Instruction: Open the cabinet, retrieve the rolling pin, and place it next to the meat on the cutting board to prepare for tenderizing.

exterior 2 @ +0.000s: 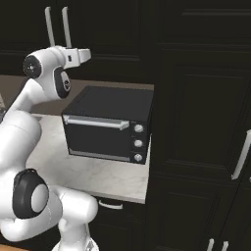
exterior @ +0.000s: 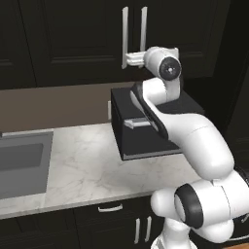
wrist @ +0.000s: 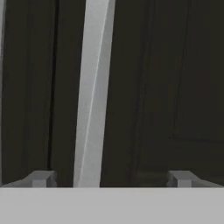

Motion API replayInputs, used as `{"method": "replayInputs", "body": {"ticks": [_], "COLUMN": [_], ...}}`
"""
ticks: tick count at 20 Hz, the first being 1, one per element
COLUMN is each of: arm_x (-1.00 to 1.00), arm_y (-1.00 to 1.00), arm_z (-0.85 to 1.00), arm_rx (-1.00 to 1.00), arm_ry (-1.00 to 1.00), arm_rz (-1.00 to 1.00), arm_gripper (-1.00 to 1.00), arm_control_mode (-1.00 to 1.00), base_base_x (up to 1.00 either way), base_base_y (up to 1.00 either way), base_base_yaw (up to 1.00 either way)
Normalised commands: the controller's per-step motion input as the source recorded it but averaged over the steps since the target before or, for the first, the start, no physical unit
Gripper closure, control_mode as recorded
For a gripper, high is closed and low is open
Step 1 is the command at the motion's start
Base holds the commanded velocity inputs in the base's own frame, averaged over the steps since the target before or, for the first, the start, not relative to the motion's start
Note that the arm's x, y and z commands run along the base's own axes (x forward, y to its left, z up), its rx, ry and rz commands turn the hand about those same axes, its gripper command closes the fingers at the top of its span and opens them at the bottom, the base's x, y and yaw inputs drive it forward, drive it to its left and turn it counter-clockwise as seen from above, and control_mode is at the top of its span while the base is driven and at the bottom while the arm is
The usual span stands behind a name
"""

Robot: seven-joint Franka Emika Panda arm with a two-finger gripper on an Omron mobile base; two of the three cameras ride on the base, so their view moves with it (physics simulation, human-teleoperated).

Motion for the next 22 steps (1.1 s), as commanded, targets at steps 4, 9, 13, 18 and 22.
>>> {"method": "replayInputs", "body": {"ticks": [4,9,13,18,22], "arm_x": [0.56,0.49,0.07,0.12,0.06], "arm_y": [0.17,0.14,0.03,0.00,-0.03], "arm_z": [0.00,0.00,-0.02,-0.02,0.00], "arm_rx": [0.00,0.00,0.00,0.00,0.00], "arm_ry": [0.09,0.08,0.06,0.00,0.00], "arm_rz": [-0.03,-0.01,0.00,0.00,0.01], "arm_gripper": [1.00,1.00,1.00,1.00,1.00], "arm_control_mode": [-1.00,-1.00,-1.00,-1.00,-1.00], "base_base_x": [0.00,0.00,0.00,0.00,0.00], "base_base_y": [0.00,0.00,0.00,0.00,0.00], "base_base_yaw": [0.00,0.00,0.00,0.00,0.00]}}
